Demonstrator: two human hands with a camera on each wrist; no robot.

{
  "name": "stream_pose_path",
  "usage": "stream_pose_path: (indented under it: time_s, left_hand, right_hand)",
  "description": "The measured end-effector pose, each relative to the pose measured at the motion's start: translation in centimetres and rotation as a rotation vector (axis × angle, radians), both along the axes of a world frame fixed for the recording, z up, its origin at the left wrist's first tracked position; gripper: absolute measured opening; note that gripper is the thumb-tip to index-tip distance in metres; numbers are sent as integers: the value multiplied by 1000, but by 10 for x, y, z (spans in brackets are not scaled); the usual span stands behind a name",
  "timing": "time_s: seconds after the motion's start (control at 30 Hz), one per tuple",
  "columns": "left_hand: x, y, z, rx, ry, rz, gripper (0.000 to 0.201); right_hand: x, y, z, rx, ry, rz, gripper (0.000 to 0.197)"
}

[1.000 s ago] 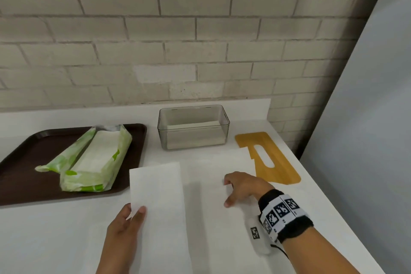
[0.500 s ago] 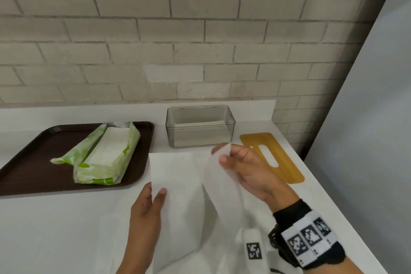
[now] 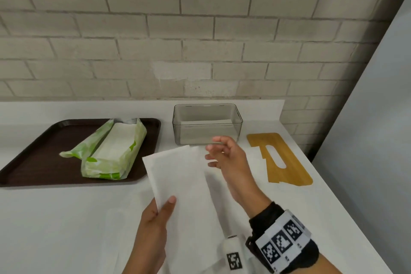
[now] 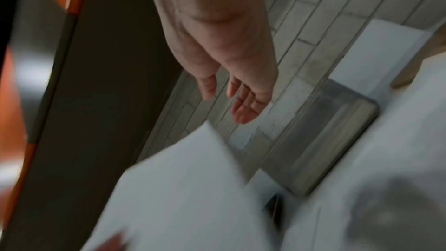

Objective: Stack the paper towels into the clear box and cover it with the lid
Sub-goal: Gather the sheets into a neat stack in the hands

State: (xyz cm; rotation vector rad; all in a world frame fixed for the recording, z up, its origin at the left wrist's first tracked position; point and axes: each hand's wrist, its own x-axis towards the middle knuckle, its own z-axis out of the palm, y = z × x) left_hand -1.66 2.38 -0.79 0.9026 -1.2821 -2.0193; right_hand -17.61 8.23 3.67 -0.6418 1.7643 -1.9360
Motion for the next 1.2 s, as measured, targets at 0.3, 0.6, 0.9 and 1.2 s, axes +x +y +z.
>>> stream_pose_path:
  time_s: [0.3, 0.6, 0.9, 1.2]
  left_hand:
    - [52, -35, -8, 103, 5, 144, 19]
    - [65, -37, -13, 87, -7, 198, 29]
    - [64, -41, -5, 103, 26, 229, 30]
    - [18, -42, 23, 105, 102, 101, 17]
  right_hand:
    - [-56, -3, -44, 549, 91, 165, 20]
    - [-27, -39, -68, 1032, 535, 556, 44]
    - [-39, -40, -21, 587, 600, 642, 10]
    - [-19, -24, 91, 93, 669, 663, 27]
